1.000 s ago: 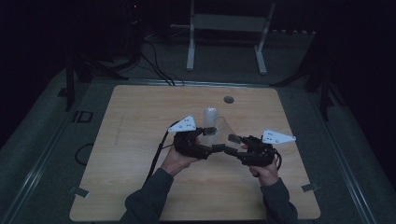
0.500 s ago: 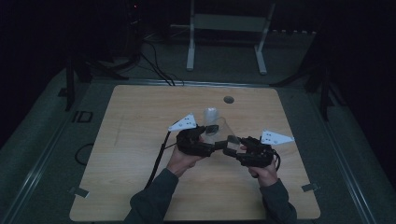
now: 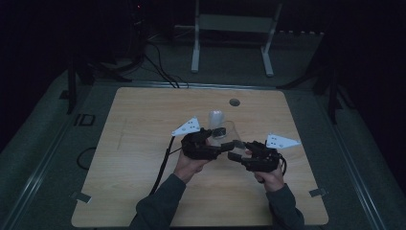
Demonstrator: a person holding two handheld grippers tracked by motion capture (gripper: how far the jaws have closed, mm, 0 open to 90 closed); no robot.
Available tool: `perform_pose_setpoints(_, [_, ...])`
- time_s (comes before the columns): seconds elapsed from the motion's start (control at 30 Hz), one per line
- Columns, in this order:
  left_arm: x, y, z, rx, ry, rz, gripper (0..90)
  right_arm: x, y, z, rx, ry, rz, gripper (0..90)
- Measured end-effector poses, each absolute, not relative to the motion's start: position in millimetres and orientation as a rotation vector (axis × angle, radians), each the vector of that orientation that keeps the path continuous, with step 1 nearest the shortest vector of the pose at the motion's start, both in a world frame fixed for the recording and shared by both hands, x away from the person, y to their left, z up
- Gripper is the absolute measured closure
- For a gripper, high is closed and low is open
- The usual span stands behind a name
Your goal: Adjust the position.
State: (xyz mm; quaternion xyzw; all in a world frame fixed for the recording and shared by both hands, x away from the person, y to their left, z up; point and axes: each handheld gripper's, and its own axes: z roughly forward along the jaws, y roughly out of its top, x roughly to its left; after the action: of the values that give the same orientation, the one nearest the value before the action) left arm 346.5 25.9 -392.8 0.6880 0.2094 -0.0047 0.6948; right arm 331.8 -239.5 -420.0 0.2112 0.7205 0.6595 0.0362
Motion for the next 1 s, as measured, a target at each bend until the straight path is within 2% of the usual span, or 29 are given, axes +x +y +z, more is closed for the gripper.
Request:
perform_pose_setpoints(0.17, [346, 26, -393, 1.534, 0.461, -0.014, 30.0, 332, -239, -419, 0.648, 2.227, 2.017, 41.0])
perform_pose_setpoints(0.63, [345, 29, -394, 1.553, 0.46, 0.013, 32.6, 330, -238, -411, 0.649, 2.314, 1.86, 27.9])
perform_pose_setpoints(1.0, [345, 25, -397, 1.634, 0.468, 0.059, 32.7, 329, -233, -402, 0.612, 2.398, 1.645, 27.6])
